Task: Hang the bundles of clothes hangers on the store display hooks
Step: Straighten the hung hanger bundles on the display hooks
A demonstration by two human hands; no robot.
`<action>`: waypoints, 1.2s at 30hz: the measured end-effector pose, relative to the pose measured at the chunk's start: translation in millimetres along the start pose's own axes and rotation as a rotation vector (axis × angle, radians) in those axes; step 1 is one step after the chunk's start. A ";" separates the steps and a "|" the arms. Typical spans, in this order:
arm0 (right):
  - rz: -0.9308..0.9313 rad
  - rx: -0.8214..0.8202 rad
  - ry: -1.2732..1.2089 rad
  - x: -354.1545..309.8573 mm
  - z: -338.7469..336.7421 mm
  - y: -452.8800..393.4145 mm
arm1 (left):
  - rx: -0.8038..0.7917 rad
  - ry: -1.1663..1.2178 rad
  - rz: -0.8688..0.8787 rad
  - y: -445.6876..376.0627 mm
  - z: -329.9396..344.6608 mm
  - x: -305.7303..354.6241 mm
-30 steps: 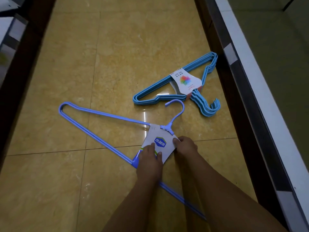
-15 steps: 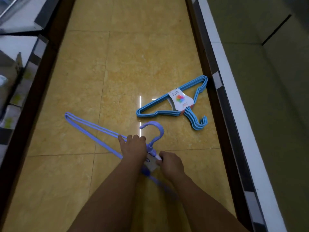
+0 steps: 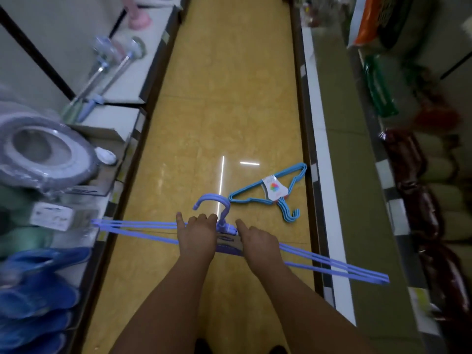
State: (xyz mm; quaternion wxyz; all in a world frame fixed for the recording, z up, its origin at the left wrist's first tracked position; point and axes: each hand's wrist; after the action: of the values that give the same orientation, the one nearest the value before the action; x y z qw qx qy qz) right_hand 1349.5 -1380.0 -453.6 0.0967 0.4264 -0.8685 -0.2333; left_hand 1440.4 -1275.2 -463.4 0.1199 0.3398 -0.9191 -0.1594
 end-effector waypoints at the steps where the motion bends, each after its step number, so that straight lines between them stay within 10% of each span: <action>1: -0.031 0.011 0.034 -5.2 -21.4 11.0 | 0.010 0.021 -0.002 12.7 -20.3 -2.8; 15: -0.275 0.178 0.174 -95.5 -248.4 163.5 | 0.236 0.252 -0.200 189.1 -235.1 -41.5; 36: -1.092 0.186 0.499 -202.5 -201.7 352.5 | 0.308 0.328 -1.010 479.3 -195.5 5.8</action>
State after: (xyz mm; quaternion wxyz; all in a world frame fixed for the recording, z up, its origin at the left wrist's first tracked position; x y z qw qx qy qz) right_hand 1303.3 -1100.0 -99.4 0.1261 0.8589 -0.4920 -0.0655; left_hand 1219.3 -976.1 -103.4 0.1190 0.7724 -0.6239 -0.0057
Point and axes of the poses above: each hand's wrist, its own y-axis away from the middle knuckle, its own z-axis out of the palm, x = y × z, and after that the axes turned 13 degrees about z, right-handed
